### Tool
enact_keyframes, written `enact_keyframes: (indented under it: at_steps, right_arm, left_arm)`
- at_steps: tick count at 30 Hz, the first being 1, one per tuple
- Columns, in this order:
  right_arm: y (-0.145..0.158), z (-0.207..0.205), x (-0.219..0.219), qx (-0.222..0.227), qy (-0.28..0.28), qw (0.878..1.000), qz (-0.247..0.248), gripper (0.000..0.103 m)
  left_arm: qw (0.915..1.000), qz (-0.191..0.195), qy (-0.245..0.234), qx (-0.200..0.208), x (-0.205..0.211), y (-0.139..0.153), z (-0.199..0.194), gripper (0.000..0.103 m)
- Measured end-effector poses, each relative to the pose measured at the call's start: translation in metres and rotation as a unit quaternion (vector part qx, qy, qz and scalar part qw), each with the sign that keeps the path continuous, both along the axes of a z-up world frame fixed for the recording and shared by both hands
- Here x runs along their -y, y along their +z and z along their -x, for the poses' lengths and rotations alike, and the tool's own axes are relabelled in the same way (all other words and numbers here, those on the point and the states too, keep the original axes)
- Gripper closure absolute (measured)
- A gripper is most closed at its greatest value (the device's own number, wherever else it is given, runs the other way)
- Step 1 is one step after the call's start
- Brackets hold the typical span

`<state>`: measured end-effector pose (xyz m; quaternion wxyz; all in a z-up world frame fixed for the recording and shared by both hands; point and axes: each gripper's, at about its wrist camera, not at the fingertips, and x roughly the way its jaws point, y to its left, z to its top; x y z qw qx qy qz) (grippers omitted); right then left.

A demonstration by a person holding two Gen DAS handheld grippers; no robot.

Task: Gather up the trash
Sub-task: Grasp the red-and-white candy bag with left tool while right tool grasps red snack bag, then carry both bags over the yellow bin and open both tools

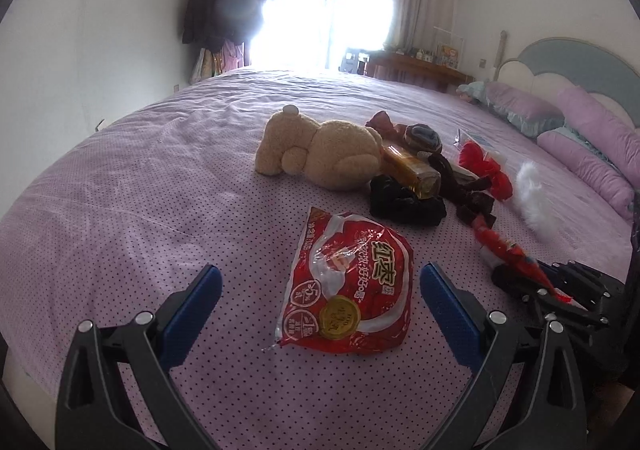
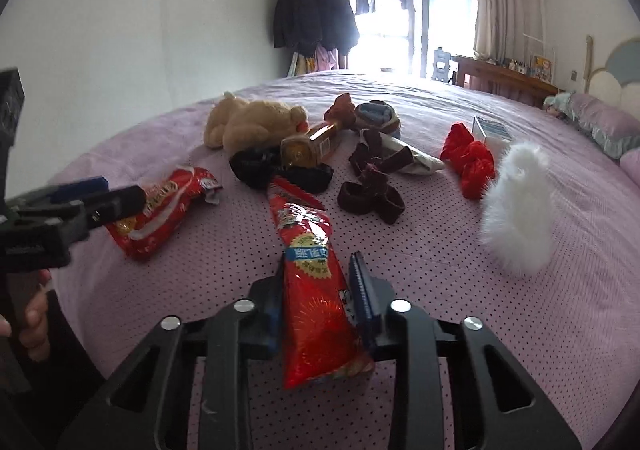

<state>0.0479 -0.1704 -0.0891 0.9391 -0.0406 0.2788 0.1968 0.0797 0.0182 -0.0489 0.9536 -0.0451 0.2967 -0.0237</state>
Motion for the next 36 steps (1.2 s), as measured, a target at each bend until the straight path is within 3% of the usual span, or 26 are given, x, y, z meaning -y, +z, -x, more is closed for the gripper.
enact_keyframes:
  at_steps: [12,15,17,18,22,24,31,36]
  right_arm:
    - [0.036,0.033,0.025,0.029,-0.009,0.997,-0.075,0.077]
    - [0.040,0.040,0.031,0.035,-0.015,0.996,-0.083,0.077]
    - [0.043,0.044,0.035,0.039,-0.019,0.995,-0.086,0.077]
    - [0.044,0.045,0.036,0.041,-0.020,0.995,-0.086,0.077]
    - [0.045,0.051,0.042,0.048,-0.029,0.995,-0.085,0.077]
    - [0.045,0.052,0.044,0.048,-0.030,0.995,-0.087,0.077]
    - [0.049,0.084,0.077,0.059,-0.070,0.991,-0.094,0.077]
    - [0.043,0.140,0.142,0.055,-0.179,0.979,-0.079,0.077]
  left_arm:
    - [0.9996,-0.023,0.005,-0.019,0.010,-0.016,-0.033,0.004]
    - [0.9987,-0.048,0.002,-0.017,0.021,-0.017,-0.041,0.004]
    - [0.9985,-0.052,-0.002,-0.019,0.025,-0.019,-0.045,0.013]
    - [0.9986,-0.047,-0.010,-0.023,0.027,-0.020,-0.048,0.034]
    - [0.9988,0.013,-0.041,-0.021,0.022,-0.017,-0.047,0.045]
    - [0.9977,0.032,-0.059,-0.013,0.022,-0.011,-0.041,0.047]
    - [0.9905,0.006,-0.134,0.030,0.064,0.016,-0.002,0.047]
    - [0.9694,0.017,-0.243,0.029,0.126,0.016,0.034,0.046]
